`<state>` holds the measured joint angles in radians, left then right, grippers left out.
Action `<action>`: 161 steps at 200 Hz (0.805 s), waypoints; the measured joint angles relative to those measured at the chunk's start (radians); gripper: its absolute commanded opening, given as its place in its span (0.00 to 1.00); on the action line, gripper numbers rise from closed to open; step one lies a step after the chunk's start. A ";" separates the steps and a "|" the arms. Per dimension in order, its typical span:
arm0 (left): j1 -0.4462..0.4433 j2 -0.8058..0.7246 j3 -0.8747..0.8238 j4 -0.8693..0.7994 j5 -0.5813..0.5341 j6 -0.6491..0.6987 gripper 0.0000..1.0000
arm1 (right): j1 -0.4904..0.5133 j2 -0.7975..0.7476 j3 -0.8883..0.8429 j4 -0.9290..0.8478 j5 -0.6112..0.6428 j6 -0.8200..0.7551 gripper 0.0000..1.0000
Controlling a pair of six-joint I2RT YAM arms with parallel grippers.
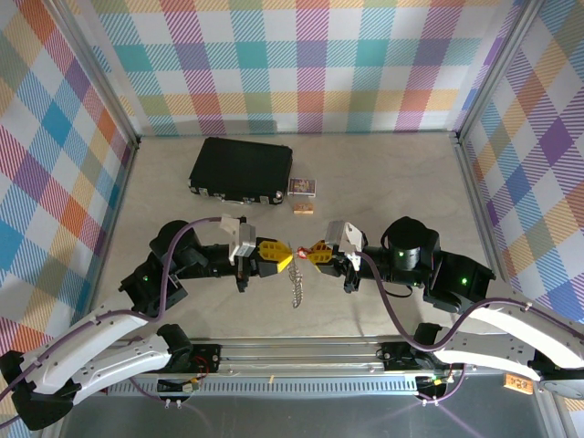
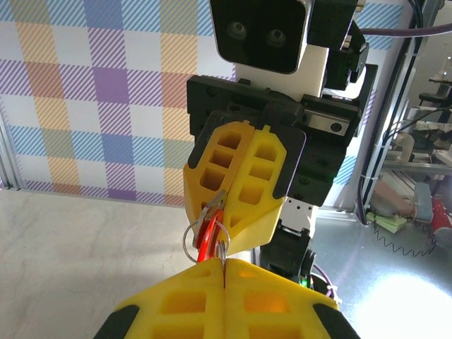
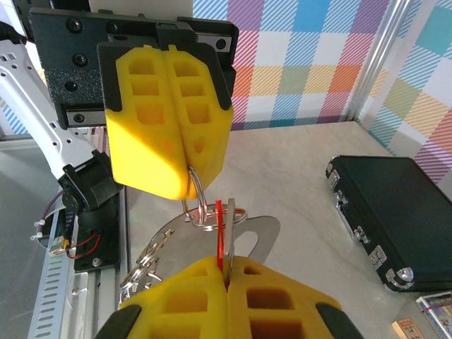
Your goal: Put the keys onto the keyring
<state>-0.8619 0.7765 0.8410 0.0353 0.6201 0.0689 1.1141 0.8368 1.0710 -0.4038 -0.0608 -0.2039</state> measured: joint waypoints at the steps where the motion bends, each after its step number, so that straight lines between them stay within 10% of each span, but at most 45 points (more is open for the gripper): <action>1: 0.000 0.001 0.000 0.000 0.000 0.000 0.00 | 0.000 0.000 0.000 0.000 0.000 0.000 0.00; 161: 0.000 0.055 0.045 -0.139 -0.006 0.038 0.00 | 0.000 0.022 0.002 -0.039 0.065 -0.024 0.00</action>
<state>-0.8616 0.8310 0.8860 -0.1036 0.6140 0.1066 1.1145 0.8585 1.0729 -0.4427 0.0044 -0.2279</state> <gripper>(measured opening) 0.063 0.055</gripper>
